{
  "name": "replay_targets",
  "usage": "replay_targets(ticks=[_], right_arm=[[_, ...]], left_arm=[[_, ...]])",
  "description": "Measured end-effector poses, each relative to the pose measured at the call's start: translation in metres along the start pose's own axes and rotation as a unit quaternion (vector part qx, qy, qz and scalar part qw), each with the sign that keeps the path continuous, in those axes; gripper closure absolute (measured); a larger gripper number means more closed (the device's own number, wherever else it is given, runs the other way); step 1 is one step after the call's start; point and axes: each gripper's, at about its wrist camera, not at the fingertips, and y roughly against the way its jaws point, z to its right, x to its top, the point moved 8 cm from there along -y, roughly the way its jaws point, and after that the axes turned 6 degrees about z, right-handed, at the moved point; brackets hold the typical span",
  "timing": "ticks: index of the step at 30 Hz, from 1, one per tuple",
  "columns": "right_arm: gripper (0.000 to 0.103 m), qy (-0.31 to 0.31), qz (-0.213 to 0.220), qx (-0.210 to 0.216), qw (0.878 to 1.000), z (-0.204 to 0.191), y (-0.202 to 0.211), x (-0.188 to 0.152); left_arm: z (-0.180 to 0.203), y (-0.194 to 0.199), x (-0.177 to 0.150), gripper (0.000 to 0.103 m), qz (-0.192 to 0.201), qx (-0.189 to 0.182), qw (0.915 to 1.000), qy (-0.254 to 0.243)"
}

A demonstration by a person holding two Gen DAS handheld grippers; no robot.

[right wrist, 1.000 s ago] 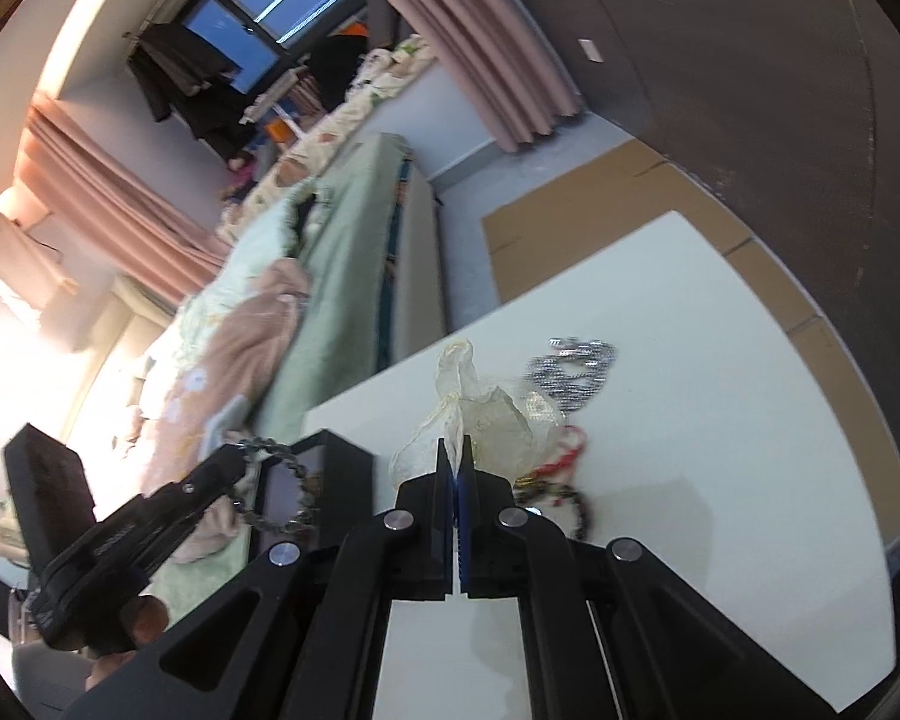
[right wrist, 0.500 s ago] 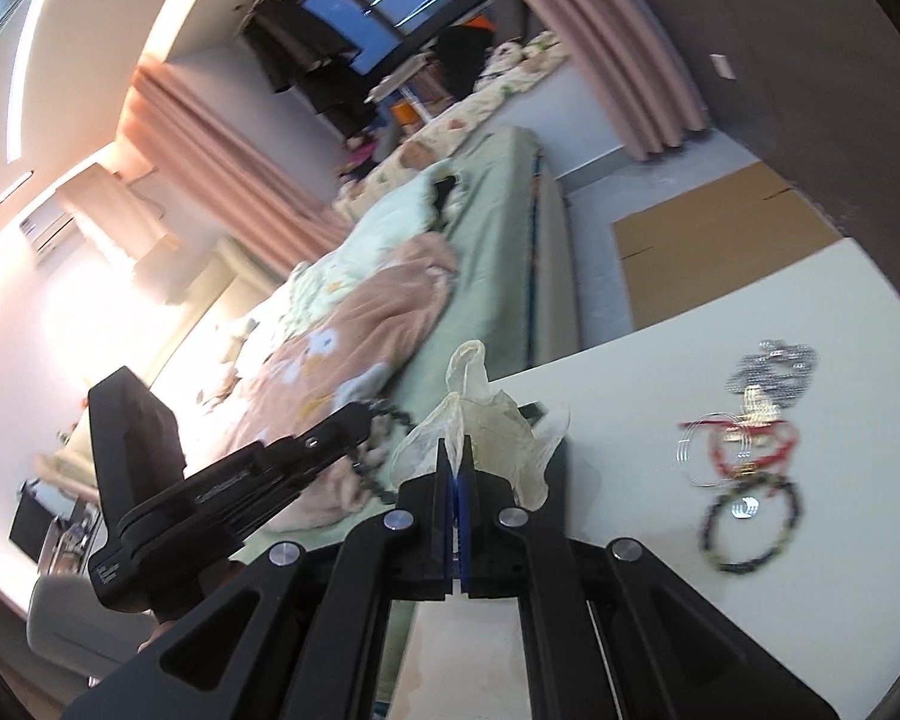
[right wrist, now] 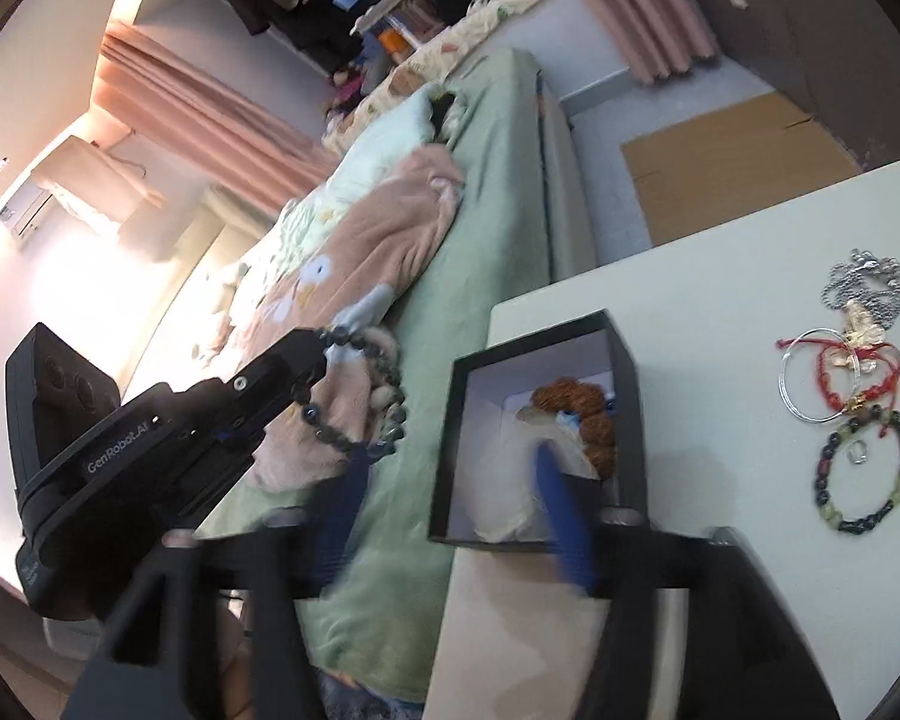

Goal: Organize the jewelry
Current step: 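Lower both held items into the black box and open both tools, then move both open tools back to the remaining jewelry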

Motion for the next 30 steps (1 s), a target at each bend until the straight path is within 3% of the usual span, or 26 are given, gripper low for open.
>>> replay_targets(ticks=[4,11,12,13,14,22,28,30], right_arm=[[0.036,-0.012,0.009,-0.016,1.0,0.013,0.011,0.003],[0.034,-0.021,0.013,-0.04,0.999,0.037,0.031,0.004],[0.033,-0.022,0.014,-0.04,0.999,0.039,0.033,0.004],[0.033,-0.024,0.015,-0.041,0.999,0.041,0.037,0.003],[0.033,-0.027,0.017,-0.042,0.999,0.043,0.04,0.002],[0.033,-0.036,0.025,-0.065,0.997,0.063,0.065,0.0],[0.028,-0.064,0.039,-0.108,0.991,0.099,0.097,0.003],[0.022,-0.073,0.044,-0.123,0.989,0.111,0.108,0.004]], left_arm=[[0.002,-0.005,-0.006,0.093,-0.013,-0.001,0.9999,-0.003],[0.006,-0.023,-0.029,0.09,-0.062,0.005,0.9979,-0.015],[0.005,-0.025,-0.032,0.072,-0.07,0.004,0.9975,-0.014],[0.004,-0.026,-0.034,0.046,-0.072,0.005,0.9973,-0.012],[0.003,-0.025,-0.034,0.042,-0.068,0.01,0.9976,-0.01],[0.001,-0.007,-0.04,0.039,-0.05,0.035,0.9972,-0.044],[0.015,-0.001,-0.052,0.032,-0.052,0.035,0.9947,-0.082],[0.021,-0.002,-0.055,0.028,-0.052,0.032,0.9946,-0.084]])
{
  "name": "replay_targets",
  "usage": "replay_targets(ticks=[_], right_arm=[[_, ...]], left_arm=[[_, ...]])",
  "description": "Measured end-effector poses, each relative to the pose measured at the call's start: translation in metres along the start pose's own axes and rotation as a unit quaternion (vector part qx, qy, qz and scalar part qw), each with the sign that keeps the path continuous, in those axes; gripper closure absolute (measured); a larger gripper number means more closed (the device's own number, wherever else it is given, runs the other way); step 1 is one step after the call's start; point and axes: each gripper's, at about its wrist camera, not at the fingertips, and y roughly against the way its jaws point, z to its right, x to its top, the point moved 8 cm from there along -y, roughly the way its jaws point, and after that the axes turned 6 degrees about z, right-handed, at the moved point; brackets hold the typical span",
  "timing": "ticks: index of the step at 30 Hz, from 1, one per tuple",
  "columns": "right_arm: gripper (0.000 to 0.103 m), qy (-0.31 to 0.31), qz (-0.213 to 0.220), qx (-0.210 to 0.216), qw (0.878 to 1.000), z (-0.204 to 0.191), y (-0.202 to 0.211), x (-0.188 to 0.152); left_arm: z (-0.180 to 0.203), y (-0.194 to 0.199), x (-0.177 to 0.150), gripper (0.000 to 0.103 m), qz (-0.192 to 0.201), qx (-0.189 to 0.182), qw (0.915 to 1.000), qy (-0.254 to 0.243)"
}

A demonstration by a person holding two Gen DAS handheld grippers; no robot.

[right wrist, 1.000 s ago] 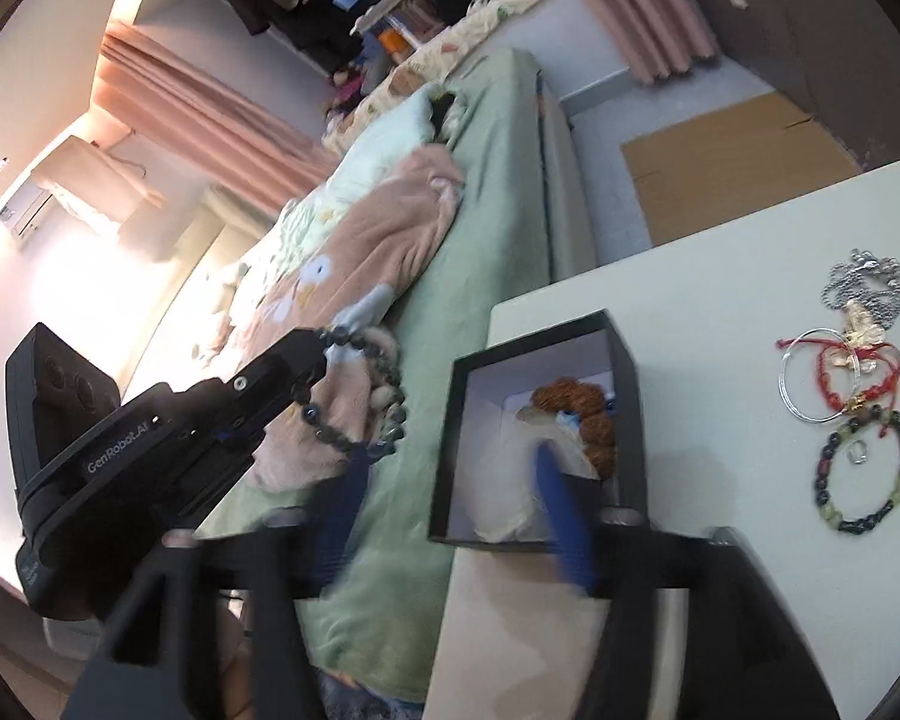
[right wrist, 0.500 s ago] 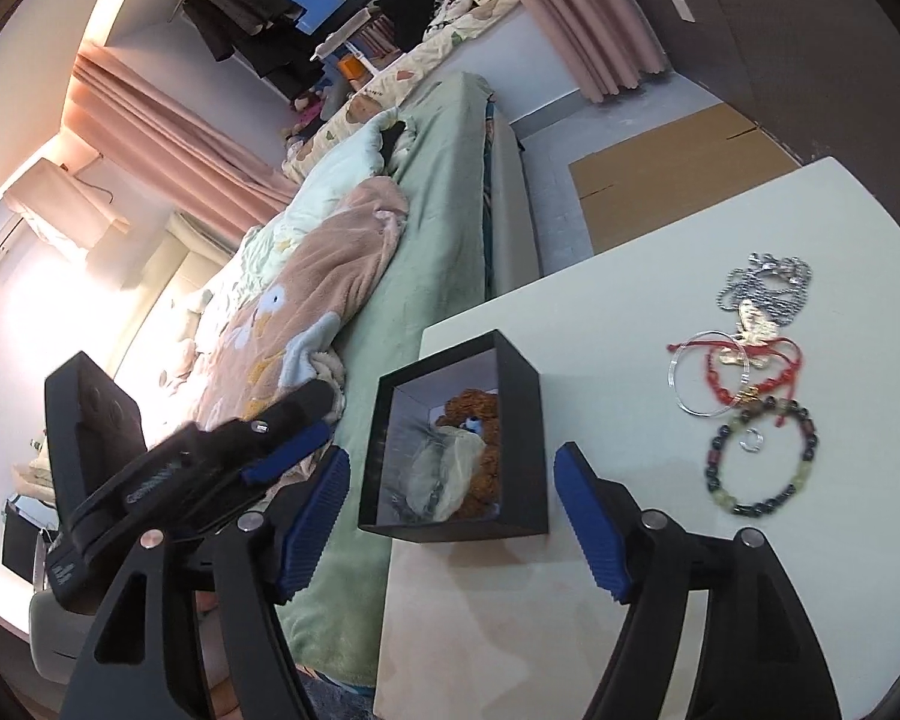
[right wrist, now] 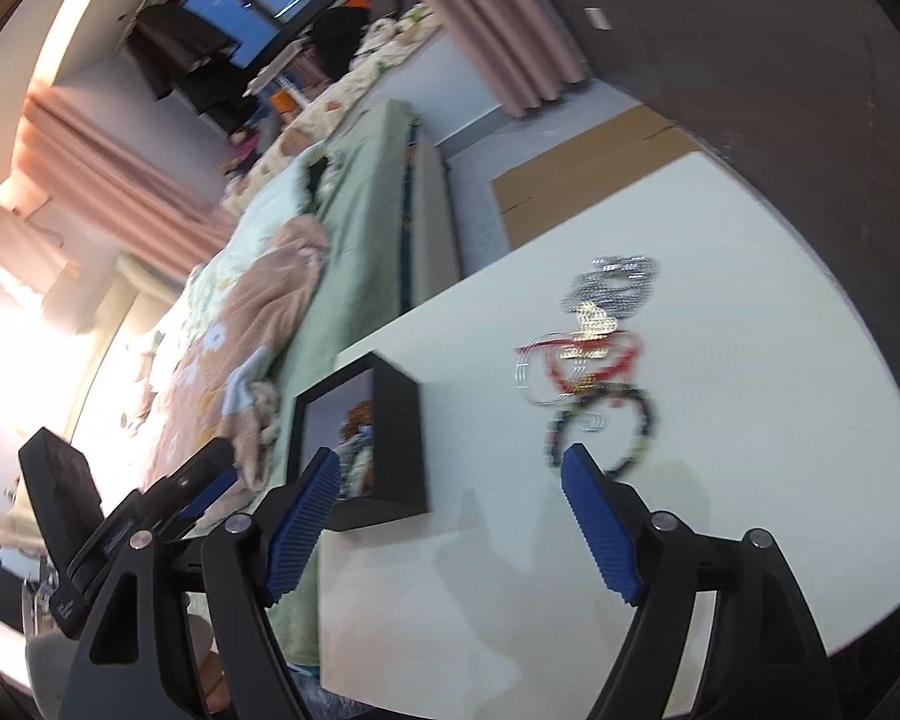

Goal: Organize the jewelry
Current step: 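Move both open tools back to the remaining jewelry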

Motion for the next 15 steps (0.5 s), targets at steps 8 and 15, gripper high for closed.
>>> replay_targets(ticks=[8,15], right_arm=[[0.013,-0.024,-0.003,-0.055,0.998,0.044,0.012,0.005],[0.018,-0.068,0.011,-0.05,0.996,0.07,0.02,0.019]], left_arm=[[0.042,-0.011,-0.014,0.014,-0.009,-0.009,0.9989,-0.045],[0.082,-0.032,-0.025,0.014,-0.033,-0.022,0.9962,-0.077]])
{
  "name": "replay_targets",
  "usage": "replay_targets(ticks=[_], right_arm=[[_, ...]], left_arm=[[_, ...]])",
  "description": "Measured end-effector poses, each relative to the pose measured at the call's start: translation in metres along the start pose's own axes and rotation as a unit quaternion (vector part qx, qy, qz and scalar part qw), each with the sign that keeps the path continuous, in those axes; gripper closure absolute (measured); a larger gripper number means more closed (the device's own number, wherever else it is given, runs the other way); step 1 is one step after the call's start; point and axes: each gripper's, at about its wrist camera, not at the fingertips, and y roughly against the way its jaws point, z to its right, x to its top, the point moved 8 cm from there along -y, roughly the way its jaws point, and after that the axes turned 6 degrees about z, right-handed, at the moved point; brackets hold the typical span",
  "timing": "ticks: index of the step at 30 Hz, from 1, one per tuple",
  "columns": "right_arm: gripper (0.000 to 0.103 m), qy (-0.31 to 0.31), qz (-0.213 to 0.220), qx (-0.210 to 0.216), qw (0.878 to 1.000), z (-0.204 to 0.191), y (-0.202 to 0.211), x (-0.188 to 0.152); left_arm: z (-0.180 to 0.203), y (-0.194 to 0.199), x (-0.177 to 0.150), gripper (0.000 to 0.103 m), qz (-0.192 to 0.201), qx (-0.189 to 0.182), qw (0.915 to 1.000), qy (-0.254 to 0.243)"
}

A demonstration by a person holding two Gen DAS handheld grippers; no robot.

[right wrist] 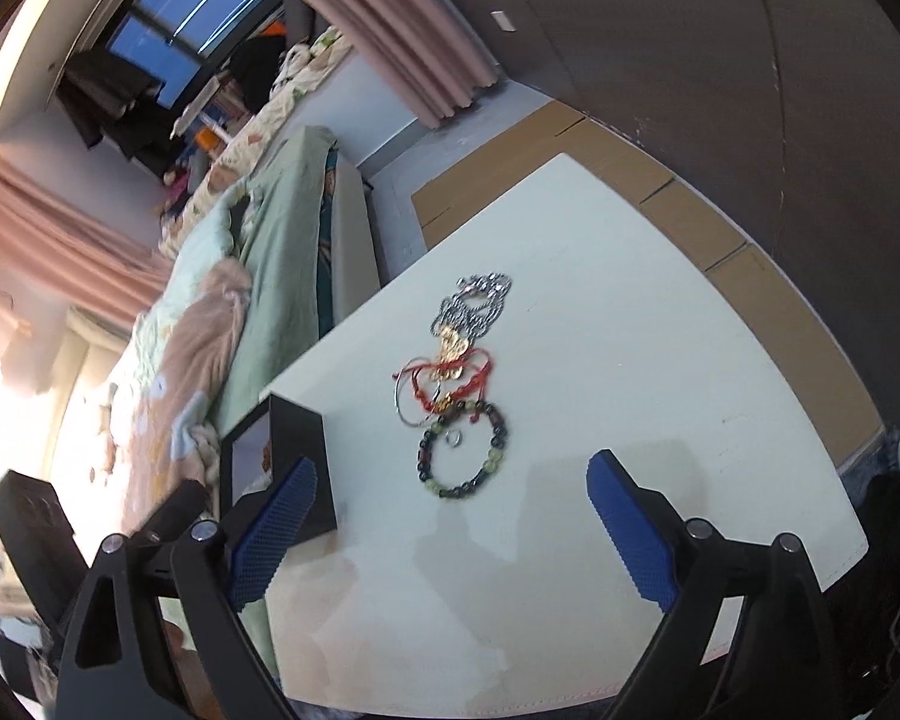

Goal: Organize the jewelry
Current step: 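Move both open tools back to the remaining jewelry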

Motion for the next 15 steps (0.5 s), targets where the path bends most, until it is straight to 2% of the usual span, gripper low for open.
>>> replay_targets(ticks=[2,5,9,13,15], right_arm=[[0.023,-0.012,-0.002,-0.002,1.0,0.007,-0.001,0.003],[0.031,-0.029,-0.007,-0.004,1.0,0.017,-0.003,0.007],[0.042,-0.035,-0.01,-0.014,0.999,0.024,-0.006,0.012],[0.054,-0.044,-0.024,-0.016,0.999,0.029,-0.012,0.013],[0.057,-0.049,-0.028,-0.012,0.998,0.029,-0.015,0.014]], left_arm=[[0.011,-0.008,-0.001,0.014,-0.008,-0.004,0.9999,-0.008],[0.024,-0.02,-0.001,0.024,-0.018,-0.008,0.9996,-0.02],[0.038,-0.042,-0.003,0.046,-0.041,-0.014,0.9986,-0.03],[0.044,-0.072,-0.01,0.068,-0.09,-0.047,0.9948,0.0],[0.043,-0.084,-0.011,0.072,-0.104,-0.049,0.9933,0.013]])
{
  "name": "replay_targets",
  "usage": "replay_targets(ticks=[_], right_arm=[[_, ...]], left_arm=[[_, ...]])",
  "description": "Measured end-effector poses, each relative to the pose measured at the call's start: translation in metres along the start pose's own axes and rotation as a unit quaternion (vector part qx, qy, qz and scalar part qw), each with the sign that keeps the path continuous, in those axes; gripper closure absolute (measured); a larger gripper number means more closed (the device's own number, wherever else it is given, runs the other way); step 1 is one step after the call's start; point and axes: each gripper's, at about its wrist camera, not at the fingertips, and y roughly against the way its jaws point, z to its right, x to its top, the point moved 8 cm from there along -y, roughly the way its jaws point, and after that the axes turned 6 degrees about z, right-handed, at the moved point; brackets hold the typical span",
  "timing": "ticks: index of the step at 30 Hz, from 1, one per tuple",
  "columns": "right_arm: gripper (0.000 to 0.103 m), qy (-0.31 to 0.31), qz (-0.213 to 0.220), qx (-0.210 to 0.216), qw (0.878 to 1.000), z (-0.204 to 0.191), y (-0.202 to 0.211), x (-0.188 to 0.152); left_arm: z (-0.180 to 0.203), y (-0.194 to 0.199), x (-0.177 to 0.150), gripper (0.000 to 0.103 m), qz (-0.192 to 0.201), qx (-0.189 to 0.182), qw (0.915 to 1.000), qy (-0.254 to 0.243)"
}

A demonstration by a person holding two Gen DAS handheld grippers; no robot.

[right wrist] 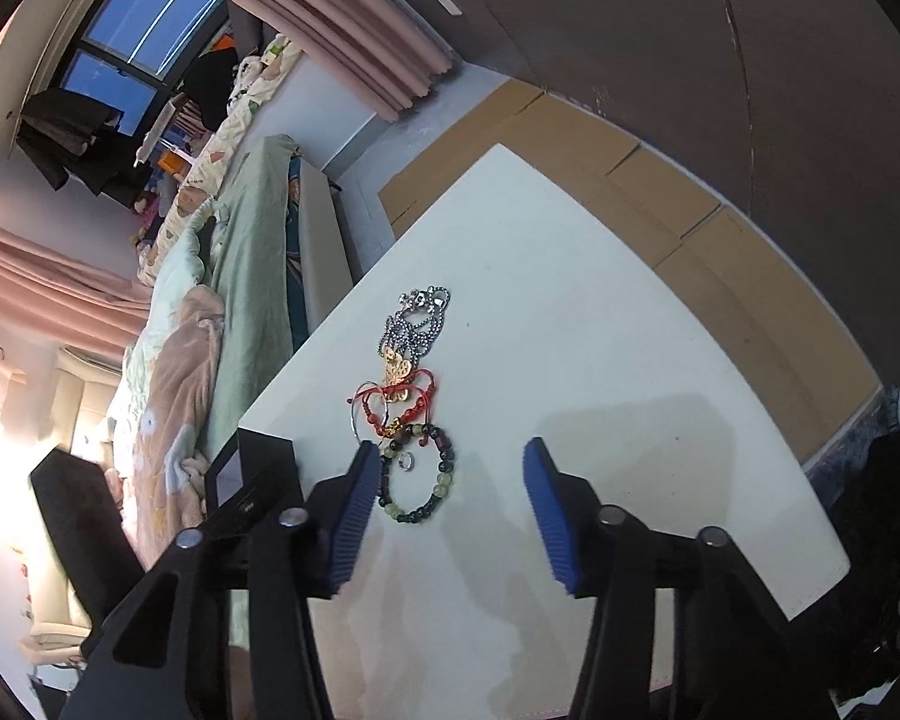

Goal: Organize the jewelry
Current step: 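Move both open tools back to the remaining jewelry, then grasp the silver hoop bangle with the left tool while the right tool grasps the dark beaded bracelet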

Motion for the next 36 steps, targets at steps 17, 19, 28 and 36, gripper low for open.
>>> replay_targets(ticks=[17,19,28,36], right_arm=[[0.069,-0.009,-0.02,-0.028,0.999,0.006,-0.022,0.003],[0.069,-0.01,-0.016,-0.031,0.999,0.008,-0.022,0.005],[0.069,0.018,-0.041,-0.033,0.998,-0.003,-0.037,-0.007],[0.069,0.059,-0.065,-0.047,0.995,-0.013,-0.057,-0.023]], left_arm=[[0.013,-0.066,0.004,0.08,-0.068,0.043,0.9964,-0.026],[0.011,-0.072,0.003,0.084,-0.075,0.056,0.9951,-0.033],[0.004,-0.067,0.004,0.099,-0.062,0.063,0.9954,-0.036],[0.003,-0.018,0.003,0.099,-0.025,0.022,0.9992,-0.024]])
